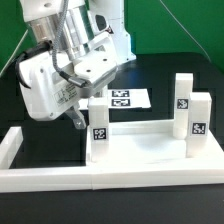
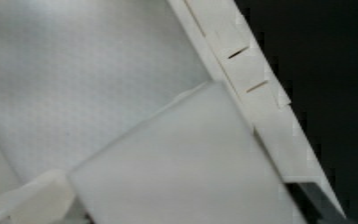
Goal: Assemble desk
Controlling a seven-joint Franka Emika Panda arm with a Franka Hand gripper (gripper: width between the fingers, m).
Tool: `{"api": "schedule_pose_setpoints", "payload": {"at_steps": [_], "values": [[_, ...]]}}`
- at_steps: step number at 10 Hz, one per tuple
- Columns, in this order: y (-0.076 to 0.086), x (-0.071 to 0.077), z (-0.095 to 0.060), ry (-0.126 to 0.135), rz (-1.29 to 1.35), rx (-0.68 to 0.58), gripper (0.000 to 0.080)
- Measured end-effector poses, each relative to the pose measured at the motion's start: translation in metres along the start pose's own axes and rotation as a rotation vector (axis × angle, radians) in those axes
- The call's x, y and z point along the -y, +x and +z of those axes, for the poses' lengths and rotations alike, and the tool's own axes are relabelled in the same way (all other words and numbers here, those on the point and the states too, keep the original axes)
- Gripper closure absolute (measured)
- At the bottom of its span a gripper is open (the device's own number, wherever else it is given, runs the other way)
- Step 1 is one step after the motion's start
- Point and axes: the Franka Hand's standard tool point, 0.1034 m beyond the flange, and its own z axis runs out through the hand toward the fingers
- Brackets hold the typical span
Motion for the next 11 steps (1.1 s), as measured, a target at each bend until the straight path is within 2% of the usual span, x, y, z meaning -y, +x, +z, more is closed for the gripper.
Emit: {"api": "schedule_pose_setpoints", "payload": {"at_steps": [1, 2, 3, 4, 5, 8, 9, 11], "values": [[0.000, 0.000, 0.000, -0.001, -0.049, 0.000, 0.0265], [-0.002, -0.001, -0.003, -0.012, -0.191, -0.008, 0.0265], [-0.006, -0.001, -0.010, -0.026, -0.421, -0.027, 0.0174], [-0.013, -0.004, -0.015, -0.048, -0.628, -0.037, 0.0157], [-0.012, -0.003, -0.014, -0.044, -0.658, -0.036, 0.0157], [-0.010, -0.004, -0.012, -0.058, -0.889, -0.044, 0.0150], [-0.013, -0.005, -0.011, -0.086, -1.142, -0.081, 0.0150], [-0.024, -0.004, -0.009, -0.084, -1.512, -0.093, 0.0150]]}}
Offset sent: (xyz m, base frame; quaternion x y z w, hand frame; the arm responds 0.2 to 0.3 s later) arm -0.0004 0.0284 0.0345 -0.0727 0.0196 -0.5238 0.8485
